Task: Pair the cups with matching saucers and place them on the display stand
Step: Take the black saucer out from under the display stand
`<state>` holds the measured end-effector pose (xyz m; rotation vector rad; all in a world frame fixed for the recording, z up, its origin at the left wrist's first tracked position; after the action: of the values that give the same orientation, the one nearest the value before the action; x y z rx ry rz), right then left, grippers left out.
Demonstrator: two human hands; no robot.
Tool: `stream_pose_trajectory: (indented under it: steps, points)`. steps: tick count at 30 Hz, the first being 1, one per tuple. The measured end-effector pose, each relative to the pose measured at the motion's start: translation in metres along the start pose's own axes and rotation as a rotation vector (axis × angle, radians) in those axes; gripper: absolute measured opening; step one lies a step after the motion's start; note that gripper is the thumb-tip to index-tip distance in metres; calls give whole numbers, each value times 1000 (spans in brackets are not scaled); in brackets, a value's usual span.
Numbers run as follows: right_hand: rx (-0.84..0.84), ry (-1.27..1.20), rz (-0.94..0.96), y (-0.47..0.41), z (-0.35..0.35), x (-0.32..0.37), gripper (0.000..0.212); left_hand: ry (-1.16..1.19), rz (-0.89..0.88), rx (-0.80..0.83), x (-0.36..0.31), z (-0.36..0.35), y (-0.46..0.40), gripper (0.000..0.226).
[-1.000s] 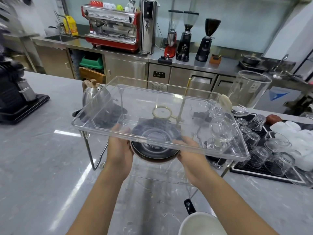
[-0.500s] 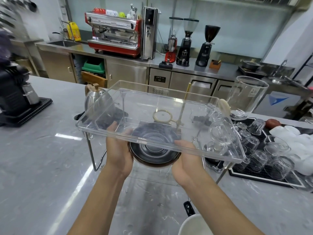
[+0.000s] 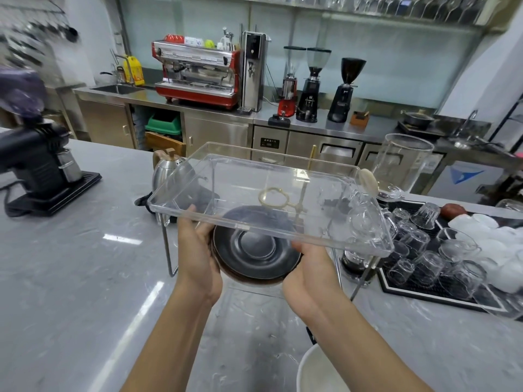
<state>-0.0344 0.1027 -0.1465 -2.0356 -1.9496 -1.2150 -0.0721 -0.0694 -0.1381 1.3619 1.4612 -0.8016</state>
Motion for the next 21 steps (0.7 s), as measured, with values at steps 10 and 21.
stream_pose_trajectory:
  steps: [10, 21]
  points:
    - [-18, 129, -58, 38, 15, -9, 36, -34, 96, -46, 1, 20, 52, 75]
    - [77, 191, -64, 84, 21, -13, 26, -11, 120, -77, -5, 36, 101, 71]
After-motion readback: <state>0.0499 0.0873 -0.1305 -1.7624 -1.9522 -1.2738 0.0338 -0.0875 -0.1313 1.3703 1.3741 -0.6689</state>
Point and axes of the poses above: each hand's wrist, its own y-axis away from the middle knuckle, its own z-axis out of the back of the hand, x = y × z, the point moved 9 cm from there along -y, towards the middle knuckle, and after that the axes turned 12 degrees about -y, right-handed, at the moved point
